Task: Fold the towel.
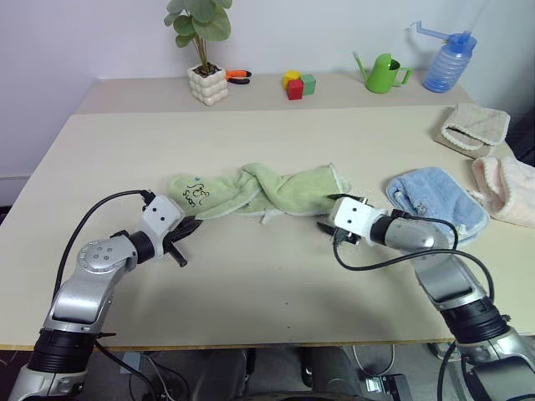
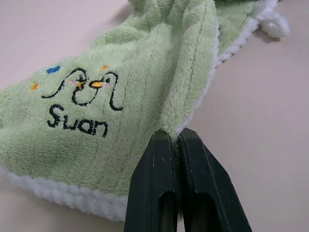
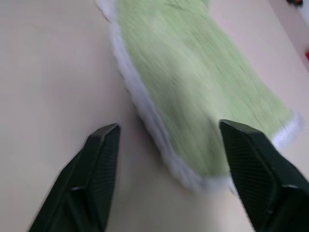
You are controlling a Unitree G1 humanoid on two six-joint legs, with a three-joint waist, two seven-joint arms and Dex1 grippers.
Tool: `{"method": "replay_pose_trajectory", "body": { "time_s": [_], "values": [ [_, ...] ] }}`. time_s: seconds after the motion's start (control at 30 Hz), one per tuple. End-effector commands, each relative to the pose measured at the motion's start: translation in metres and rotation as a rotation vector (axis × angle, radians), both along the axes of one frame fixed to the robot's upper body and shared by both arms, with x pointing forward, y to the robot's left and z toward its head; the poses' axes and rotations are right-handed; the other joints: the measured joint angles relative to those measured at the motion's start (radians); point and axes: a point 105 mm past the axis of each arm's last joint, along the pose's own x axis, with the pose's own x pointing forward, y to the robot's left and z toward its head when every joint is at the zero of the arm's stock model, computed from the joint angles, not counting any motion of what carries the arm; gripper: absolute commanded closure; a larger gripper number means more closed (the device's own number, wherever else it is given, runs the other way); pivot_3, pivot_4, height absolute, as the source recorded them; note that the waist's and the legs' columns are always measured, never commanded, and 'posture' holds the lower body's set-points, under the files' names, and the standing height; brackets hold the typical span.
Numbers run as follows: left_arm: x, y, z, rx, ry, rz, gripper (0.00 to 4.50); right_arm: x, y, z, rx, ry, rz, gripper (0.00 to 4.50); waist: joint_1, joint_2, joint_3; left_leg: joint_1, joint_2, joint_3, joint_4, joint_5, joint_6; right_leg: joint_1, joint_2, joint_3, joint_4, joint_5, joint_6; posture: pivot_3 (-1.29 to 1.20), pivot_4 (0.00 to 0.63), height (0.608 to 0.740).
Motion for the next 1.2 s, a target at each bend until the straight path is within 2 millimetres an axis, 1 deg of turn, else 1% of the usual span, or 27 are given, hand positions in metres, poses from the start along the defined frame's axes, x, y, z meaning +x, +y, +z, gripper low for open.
{"method": "replay_pose_trajectory", "body": {
  "time_s": [0.03, 0.13, 0.2, 0.33, 0.53, 0.63, 0.7, 0.83, 1.0, 1.1, 1.2],
  "values": [
    [0.001, -0.002, 0.012, 0.0, -0.051, -0.01, 4.5, 0.007, 0.011, 0.011, 0.0, -0.082, 0.005, 1.19, 0.0, 0.0, 0.0, 0.0, 0.0, 0.0, 0.0, 0.0, 0.0, 0.0, 0.0, 0.0, 0.0, 0.0, 0.0, 0.0, 0.15, 0.732],
    [0.001, -0.003, 0.012, 0.0, -0.052, -0.012, 4.5, 0.017, 0.014, 0.011, -0.01, -0.124, -0.033, 1.19, 0.0, 0.0, 0.0, 0.0, 0.0, 0.0, 0.0, 0.0, 0.0, 0.0, 0.0, 0.0, 0.0, 0.0, 0.0, 0.0, 0.15, 0.732],
    [0.001, -0.004, 0.012, 0.0, -0.052, -0.013, 4.5, 0.023, 0.012, 0.01, -0.034, -0.158, -0.066, 1.19, 0.0, 0.0, 0.0, 0.0, 0.0, 0.0, 0.0, 0.0, -0.001, 0.0, 0.0, 0.0, 0.0, 0.0, 0.0, 0.0, 0.15, 0.732],
    [0.0, -0.004, 0.012, 0.002, -0.052, -0.012, 4.5, 0.027, -0.002, 0.013, -0.072, -0.205, -0.132, 1.19, 0.002, 0.0, 0.0, 0.0, 0.0, 0.0, 0.0, 0.0, -0.001, 0.0, 0.0, 0.0, 0.0, 0.0, 0.0, 0.0, 0.15, 0.732],
    [-0.001, -0.003, 0.01, 0.006, -0.045, -0.014, 4.5, 0.022, -0.034, 0.021, -0.152, -0.277, -0.179, 1.19, 0.002, 0.0, 0.0, 0.0, -0.001, 0.0, 0.0, 0.0, 0.0, 0.0, 0.0, 0.0, 0.0, 0.0, 0.0, 0.0, 0.15, 0.732],
    [0.0, -0.004, 0.009, 0.006, -0.042, -0.019, 4.5, 0.021, -0.043, 0.025, -0.161, -0.293, -0.189, 1.19, 0.001, 0.0, 0.0, 0.0, 0.0, 0.0, 0.0, 0.0, 0.0, 0.0, 0.0, 0.0, 0.0, 0.0, 0.0, 0.0, 0.15, 0.732],
    [0.001, -0.005, 0.009, 0.005, -0.042, -0.023, 4.5, 0.021, -0.045, 0.025, -0.165, -0.299, -0.188, 1.19, -0.003, 0.0, 0.0, 0.0, 0.0, 0.0, 0.0, 0.0, 0.0, 0.0, 0.0, 0.0, 0.0, 0.0, 0.0, 0.0, 0.15, 0.732],
    [0.003, -0.008, 0.009, 0.004, -0.043, -0.031, 4.5, 0.02, -0.04, 0.027, -0.166, -0.325, -0.146, 1.19, -0.003, 0.0, 0.0, 0.0, 0.0, 0.0, 0.0, 0.0, 0.0, 0.0, 0.0, 0.0, 0.0, 0.0, 0.0, 0.0, 0.15, 0.732],
    [0.003, -0.007, 0.008, 0.005, -0.041, -0.031, 4.5, 0.015, -0.02, 0.027, -0.159, -0.36, -0.04, 1.19, -0.002, 0.0, 0.0, 0.0, 0.0, 0.0, 0.0, 0.0, 0.0, 0.0, 0.0, 0.0, 0.0, 0.0, 0.0, 0.0, 0.15, 0.732],
    [0.002, -0.007, 0.007, 0.006, -0.039, -0.03, 4.5, 0.016, -0.015, 0.023, -0.175, -0.361, -0.016, 1.19, -0.003, 0.0, 0.0, 0.0, 0.0, 0.0, 0.0, 0.0, 0.0, 0.0, 0.0, 0.0, 0.0, 0.0, 0.0, 0.0, 0.15, 0.732],
    [0.001, -0.008, 0.006, 0.008, -0.036, -0.033, 4.5, 0.023, -0.006, 0.017, -0.191, -0.362, 0.014, 1.19, -0.004, 0.0, 0.0, 0.0, 0.0, 0.0, 0.0, 0.0, 0.0, 0.0, 0.0, 0.0, 0.0, 0.0, 0.0, 0.0, 0.15, 0.732]
  ]
}}
